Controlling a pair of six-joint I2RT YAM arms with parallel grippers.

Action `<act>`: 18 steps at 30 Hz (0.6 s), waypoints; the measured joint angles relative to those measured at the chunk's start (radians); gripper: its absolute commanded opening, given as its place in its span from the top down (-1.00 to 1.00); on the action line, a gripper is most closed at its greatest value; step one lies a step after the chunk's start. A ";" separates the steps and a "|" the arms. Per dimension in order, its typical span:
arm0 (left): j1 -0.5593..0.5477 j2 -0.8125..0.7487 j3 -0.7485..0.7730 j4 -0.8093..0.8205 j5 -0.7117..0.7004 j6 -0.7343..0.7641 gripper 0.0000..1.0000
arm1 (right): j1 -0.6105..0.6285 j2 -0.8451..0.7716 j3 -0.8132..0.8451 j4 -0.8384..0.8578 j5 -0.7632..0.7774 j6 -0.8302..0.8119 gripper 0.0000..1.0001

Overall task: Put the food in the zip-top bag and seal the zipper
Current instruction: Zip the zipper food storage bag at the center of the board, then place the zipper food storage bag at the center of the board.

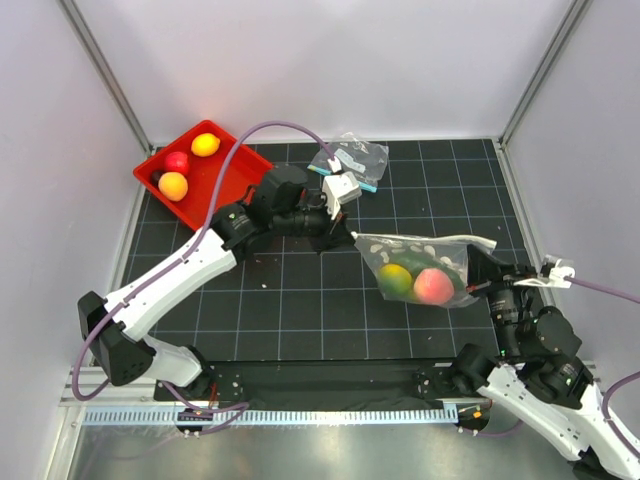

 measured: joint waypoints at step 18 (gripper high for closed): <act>0.124 0.031 0.000 -0.045 -0.193 -0.126 0.99 | -0.004 0.388 0.014 0.074 0.016 0.011 -0.24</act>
